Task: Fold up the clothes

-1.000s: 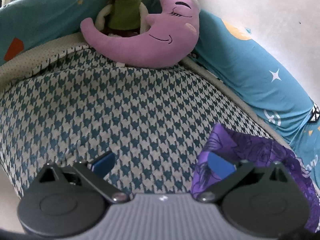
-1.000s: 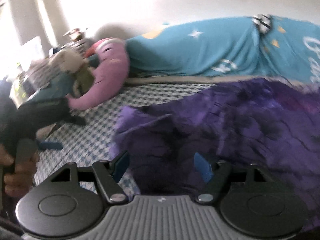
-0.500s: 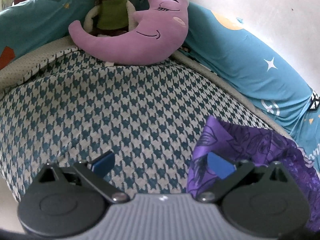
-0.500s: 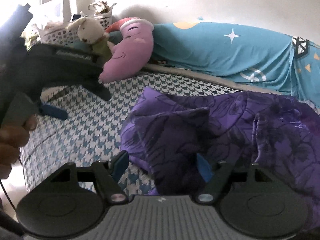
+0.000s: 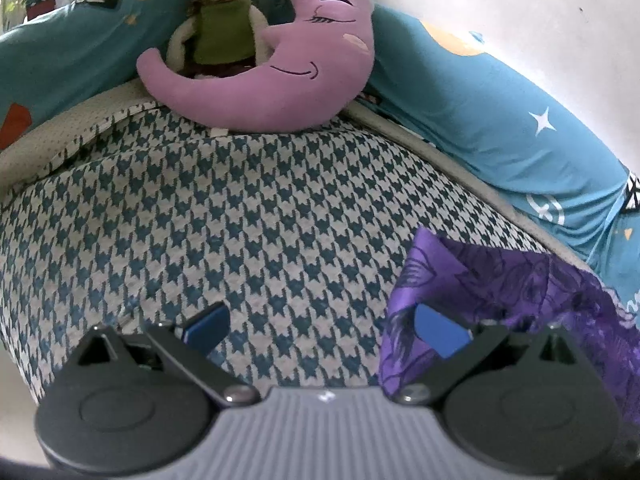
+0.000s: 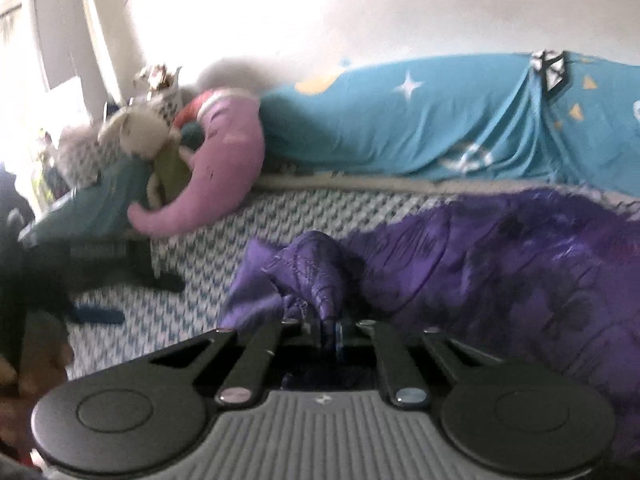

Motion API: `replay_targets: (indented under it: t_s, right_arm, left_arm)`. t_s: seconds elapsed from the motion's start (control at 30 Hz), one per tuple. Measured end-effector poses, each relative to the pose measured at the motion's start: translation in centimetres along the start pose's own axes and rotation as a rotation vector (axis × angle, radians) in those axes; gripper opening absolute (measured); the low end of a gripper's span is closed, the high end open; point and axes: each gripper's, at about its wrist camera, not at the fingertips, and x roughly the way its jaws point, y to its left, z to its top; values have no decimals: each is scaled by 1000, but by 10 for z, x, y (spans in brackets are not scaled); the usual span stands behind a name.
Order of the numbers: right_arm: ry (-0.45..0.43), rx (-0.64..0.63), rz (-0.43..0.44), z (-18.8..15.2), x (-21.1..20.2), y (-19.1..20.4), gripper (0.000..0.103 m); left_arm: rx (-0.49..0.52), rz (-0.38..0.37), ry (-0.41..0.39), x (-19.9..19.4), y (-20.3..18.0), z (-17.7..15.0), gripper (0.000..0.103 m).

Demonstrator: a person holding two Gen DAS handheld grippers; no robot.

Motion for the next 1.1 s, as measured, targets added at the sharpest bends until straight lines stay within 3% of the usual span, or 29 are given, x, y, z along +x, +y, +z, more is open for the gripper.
replay_targets:
  t_s: [0.57,0.9,1.1]
  right_arm:
    - [-196,216,-134,46,-51,-82,9]
    - [-278,306,-303,51,-102,-141,9]
    - [-247,413,-443,43,-123,-175,16]
  left_arm:
    - [141,-65,42,4,-48,-15,103]
    - [249,-122,80,12,-86,-37,103]
    - [294,-128,93,13,-101,-47,103]
